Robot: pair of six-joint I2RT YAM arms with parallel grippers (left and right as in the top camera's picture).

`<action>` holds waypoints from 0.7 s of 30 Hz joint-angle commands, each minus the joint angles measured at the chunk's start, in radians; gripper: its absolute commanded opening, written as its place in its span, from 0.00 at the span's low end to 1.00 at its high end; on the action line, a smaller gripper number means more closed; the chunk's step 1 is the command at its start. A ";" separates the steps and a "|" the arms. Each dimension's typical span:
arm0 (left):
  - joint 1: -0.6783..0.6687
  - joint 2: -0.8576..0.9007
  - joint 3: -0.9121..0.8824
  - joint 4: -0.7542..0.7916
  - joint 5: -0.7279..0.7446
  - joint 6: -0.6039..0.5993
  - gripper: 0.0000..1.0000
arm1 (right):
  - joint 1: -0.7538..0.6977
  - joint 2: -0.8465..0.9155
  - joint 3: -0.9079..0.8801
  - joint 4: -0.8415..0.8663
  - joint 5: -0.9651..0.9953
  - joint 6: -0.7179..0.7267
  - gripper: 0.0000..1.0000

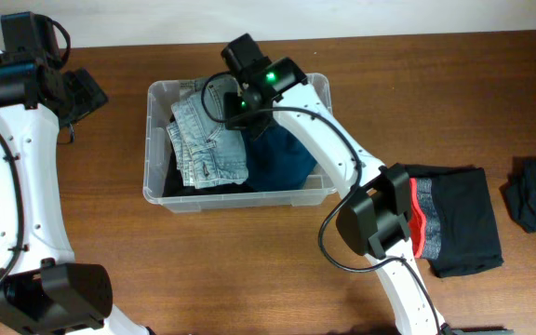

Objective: Pack container

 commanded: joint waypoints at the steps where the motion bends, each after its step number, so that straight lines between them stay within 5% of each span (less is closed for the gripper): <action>1: 0.003 -0.020 0.006 -0.001 -0.003 -0.010 0.99 | 0.015 0.030 -0.009 0.005 -0.041 0.027 0.04; 21: 0.003 -0.020 0.006 -0.001 -0.004 -0.010 0.99 | 0.038 0.030 -0.009 0.081 -0.247 0.028 0.04</action>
